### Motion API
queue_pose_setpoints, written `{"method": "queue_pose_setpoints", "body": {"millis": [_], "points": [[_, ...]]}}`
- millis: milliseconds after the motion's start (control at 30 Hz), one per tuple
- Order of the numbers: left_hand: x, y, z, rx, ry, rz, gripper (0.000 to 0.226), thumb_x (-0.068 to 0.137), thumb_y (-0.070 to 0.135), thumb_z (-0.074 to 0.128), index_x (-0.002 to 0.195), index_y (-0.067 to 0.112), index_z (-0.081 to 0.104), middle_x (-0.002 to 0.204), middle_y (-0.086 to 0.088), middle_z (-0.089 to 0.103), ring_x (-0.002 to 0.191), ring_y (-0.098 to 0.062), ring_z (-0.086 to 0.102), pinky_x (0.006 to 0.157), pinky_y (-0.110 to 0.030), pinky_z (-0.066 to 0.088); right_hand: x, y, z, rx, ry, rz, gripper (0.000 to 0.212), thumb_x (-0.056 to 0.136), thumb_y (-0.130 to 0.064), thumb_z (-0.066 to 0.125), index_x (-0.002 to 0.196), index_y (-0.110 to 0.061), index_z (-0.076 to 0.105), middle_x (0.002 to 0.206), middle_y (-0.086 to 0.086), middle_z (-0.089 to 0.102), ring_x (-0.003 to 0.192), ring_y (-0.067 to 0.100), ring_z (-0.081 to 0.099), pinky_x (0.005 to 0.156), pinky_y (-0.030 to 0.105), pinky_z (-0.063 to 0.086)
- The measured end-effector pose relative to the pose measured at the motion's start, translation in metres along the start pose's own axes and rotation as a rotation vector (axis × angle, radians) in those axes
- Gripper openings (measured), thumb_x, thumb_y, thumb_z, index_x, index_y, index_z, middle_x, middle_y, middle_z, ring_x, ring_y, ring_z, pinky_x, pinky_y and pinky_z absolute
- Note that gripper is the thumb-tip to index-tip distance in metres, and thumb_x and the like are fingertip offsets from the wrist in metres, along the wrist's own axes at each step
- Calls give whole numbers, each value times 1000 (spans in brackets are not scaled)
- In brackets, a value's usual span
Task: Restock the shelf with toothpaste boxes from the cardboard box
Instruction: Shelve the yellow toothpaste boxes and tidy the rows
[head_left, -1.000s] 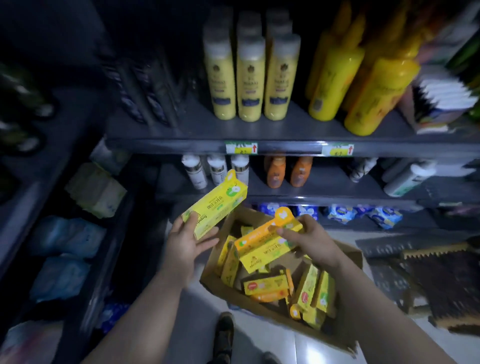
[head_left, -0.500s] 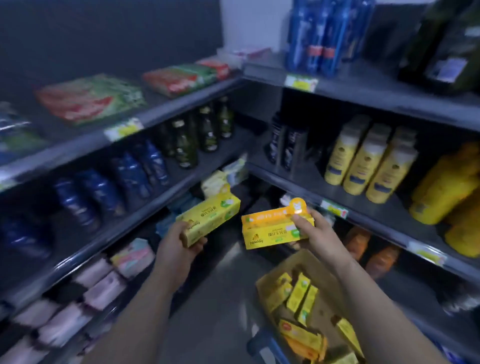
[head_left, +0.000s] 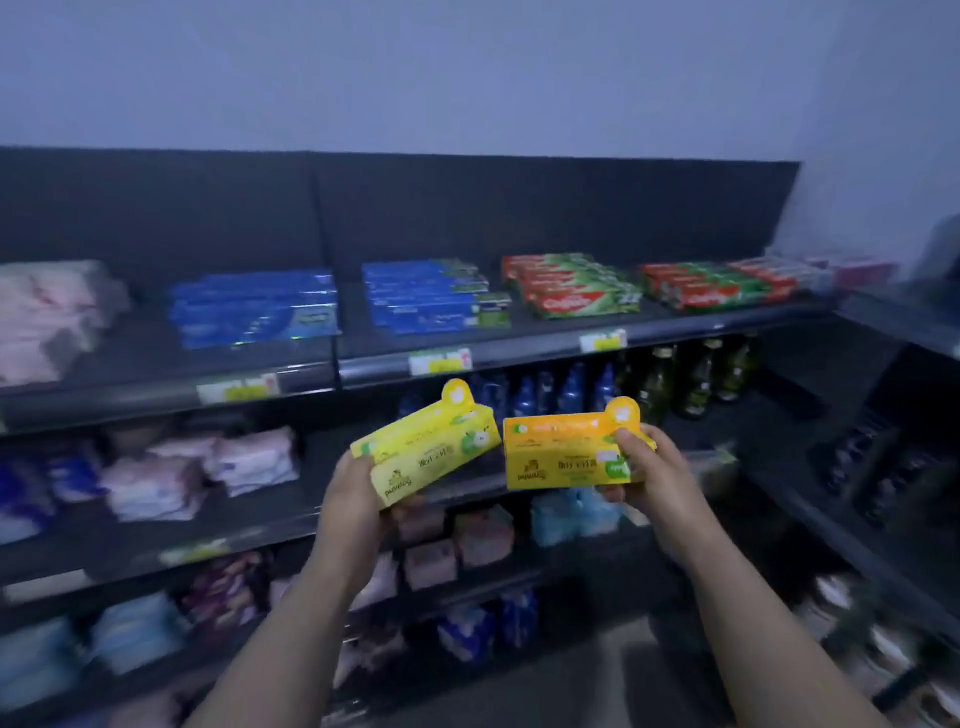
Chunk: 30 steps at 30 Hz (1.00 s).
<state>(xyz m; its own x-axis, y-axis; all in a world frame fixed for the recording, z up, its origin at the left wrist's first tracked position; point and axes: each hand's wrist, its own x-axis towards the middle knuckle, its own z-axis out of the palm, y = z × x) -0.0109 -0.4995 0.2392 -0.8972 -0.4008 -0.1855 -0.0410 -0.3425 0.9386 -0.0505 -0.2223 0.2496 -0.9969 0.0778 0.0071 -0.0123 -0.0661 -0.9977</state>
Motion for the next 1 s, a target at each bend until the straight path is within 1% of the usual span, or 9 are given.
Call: {"method": "queue_pose_setpoints", "body": {"millis": [200,300,400,500,600,667,767,900,1000], "points": [[15,73,-115,-66,251,96,27,99,21,33,87,13,57,66,-10,64,42,-17,49,33,-14,30,0,-25,143,17,-181,-28,17,99,-30,49,108,-17,57,103,9,66,89,27,67,68,42,56],[20,103,-172,-110,302,137,25,97,15,33,93,6,55,56,-11,56,34,-16,45,32,-15,28,-3,-35,209,67,-230,-33,24,99,-29,49,115,-12,54,108,14,65,77,24,68,57,35,54],[20,130,-223,-203,323,179,30,100,21,30,83,11,52,51,-6,53,33,-15,41,33,-14,23,-6,-44,268,106,-286,-62,18,99,-29,49,108,-15,56,113,15,64,72,24,69,56,34,53],[17,149,-265,-257,283,195,39,101,41,30,83,16,55,57,-7,54,38,-18,40,34,-15,21,-11,-51,323,112,-365,-66,20,100,-28,48,110,-13,55,112,16,65,77,27,67,61,35,54],[17,162,-301,-250,287,204,19,96,26,43,87,16,57,68,-6,60,42,-15,41,32,-17,24,-14,-57,374,114,-445,-72,18,100,-28,48,106,-14,56,113,14,66,85,27,68,63,35,55],[22,169,-327,-220,353,203,9,93,17,50,86,19,56,70,1,64,47,-10,47,38,-15,32,-12,-56,412,122,-496,-68,20,100,-30,47,110,-15,55,115,13,67,90,28,68,66,37,56],[30,179,-355,-244,440,210,2,93,18,56,91,18,58,77,1,61,47,-9,49,41,-14,35,-7,-58,449,139,-540,-72,23,100,-31,46,113,-14,54,115,13,66,85,29,67,64,34,56],[54,202,-402,-242,517,336,14,95,23,56,106,13,56,83,-1,56,47,-7,48,39,-15,37,8,-67,512,172,-608,-80,18,101,-26,44,108,-12,52,114,19,64,86,31,64,58,32,55],[75,222,-426,-138,601,448,11,96,21,55,100,11,53,77,-3,55,45,-6,48,40,-16,36,21,-75,556,190,-682,-94,18,102,-23,42,112,-10,48,111,19,63,85,28,64,62,36,54]]}}
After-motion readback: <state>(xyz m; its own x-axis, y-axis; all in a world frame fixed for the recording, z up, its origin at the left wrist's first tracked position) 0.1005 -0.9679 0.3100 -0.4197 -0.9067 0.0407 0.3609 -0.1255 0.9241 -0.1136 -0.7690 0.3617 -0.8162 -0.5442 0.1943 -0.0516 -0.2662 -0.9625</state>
